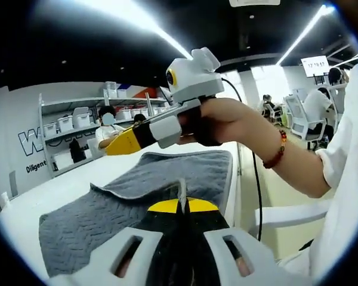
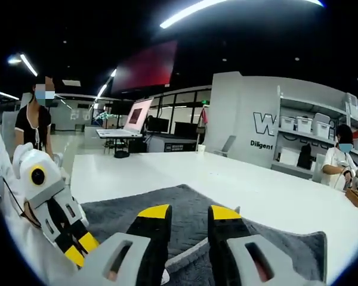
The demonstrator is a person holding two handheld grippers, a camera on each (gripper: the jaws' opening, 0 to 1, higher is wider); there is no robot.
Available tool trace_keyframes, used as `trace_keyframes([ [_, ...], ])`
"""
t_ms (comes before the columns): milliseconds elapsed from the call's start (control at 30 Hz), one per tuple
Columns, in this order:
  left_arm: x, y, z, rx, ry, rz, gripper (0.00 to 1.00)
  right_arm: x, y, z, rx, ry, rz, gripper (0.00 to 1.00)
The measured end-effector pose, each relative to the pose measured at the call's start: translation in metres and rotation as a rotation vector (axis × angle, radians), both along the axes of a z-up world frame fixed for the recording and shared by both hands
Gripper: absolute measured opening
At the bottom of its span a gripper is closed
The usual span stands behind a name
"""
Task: Open the folded towel by lifting each exposed corner and separating the folded layers until the towel lies flat within the target outline without major curled edges
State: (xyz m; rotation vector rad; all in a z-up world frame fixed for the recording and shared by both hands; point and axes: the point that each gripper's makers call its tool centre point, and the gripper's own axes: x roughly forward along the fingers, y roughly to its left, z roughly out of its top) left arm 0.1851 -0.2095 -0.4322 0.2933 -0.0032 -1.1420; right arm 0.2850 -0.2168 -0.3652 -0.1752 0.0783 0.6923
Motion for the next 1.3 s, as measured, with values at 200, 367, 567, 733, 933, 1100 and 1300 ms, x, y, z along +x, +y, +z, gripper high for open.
trace_keyframes([
  [200,0.001,0.004,0.001,-0.021,0.013,0.002,0.01,0.006,-0.002,0.001,-0.018,0.008,-0.007,0.20],
  [367,0.002,0.006,0.002,-0.034,0.016,0.006,0.01,0.014,-0.001,0.000,-0.042,0.017,-0.015,0.21],
  [567,0.003,0.008,0.004,-0.037,0.009,0.013,0.01,0.028,0.003,-0.008,-0.064,0.053,-0.020,0.22],
  [733,0.004,0.010,0.005,-0.069,0.044,-0.004,0.01,0.036,0.005,-0.012,-0.069,0.071,-0.016,0.23],
  [933,0.003,0.011,0.006,-0.085,0.057,-0.009,0.01,0.045,0.005,-0.010,-0.072,0.077,-0.023,0.24],
  [1100,0.004,0.013,0.007,-0.105,0.069,-0.012,0.01,0.054,0.006,-0.010,-0.089,0.084,-0.028,0.24],
  [1300,0.004,0.012,0.007,-0.098,0.061,-0.009,0.01,0.063,0.006,-0.016,-0.120,0.101,-0.038,0.24],
])
